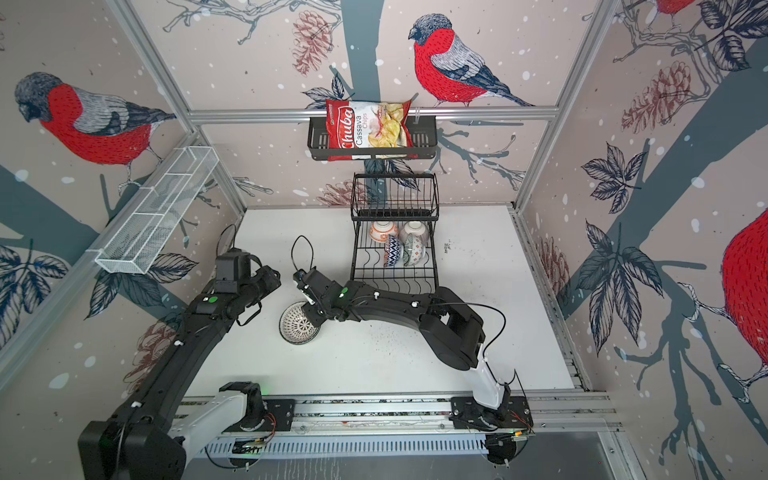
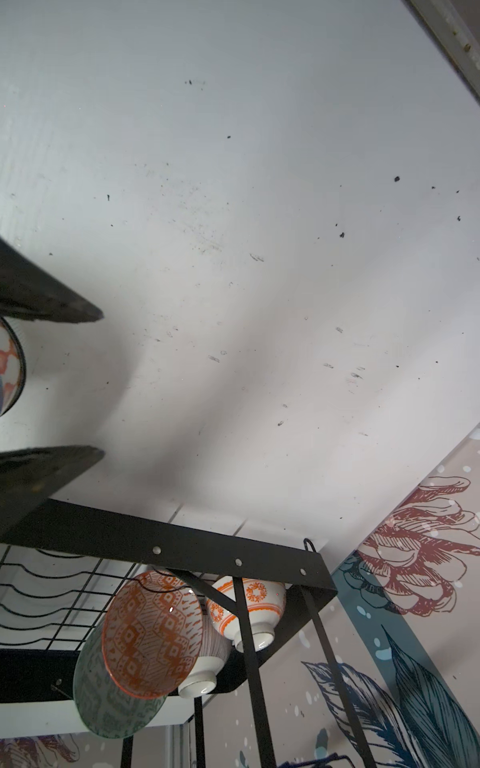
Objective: Load the bowls into the dish rack
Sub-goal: 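Move the right gripper to the bowl rim beside the left gripper and grasp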
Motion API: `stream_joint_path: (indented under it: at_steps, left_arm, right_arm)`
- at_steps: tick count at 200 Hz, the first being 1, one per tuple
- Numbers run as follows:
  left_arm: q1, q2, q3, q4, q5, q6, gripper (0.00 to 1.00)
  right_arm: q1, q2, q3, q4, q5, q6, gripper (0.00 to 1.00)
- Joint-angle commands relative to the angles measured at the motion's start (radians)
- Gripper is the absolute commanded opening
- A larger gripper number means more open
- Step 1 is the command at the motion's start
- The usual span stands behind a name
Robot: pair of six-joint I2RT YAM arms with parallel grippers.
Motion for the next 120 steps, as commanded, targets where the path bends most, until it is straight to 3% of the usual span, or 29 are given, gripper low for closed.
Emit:
stream_joint_path:
  at_steps: [1, 51, 120]
  left_arm:
    - [0.009, -0.003, -0.012, 0.050, 0.035, 0.023, 0.49]
    - [0.012, 0.005, -0.024, 0.071, 0.057, 0.030, 0.49]
    - [0.012, 0.010, -0.032, 0.084, 0.071, 0.033, 0.49]
  right_arm:
    - [0.009, 0.030, 0.036, -0.037, 0.054, -0.003, 0.44]
    - [0.028, 0.052, 0.064, -0.056, 0.164, 0.007, 0.34]
    - [0.037, 0.014, 0.067, -0.060, 0.200, -0.001, 0.33]
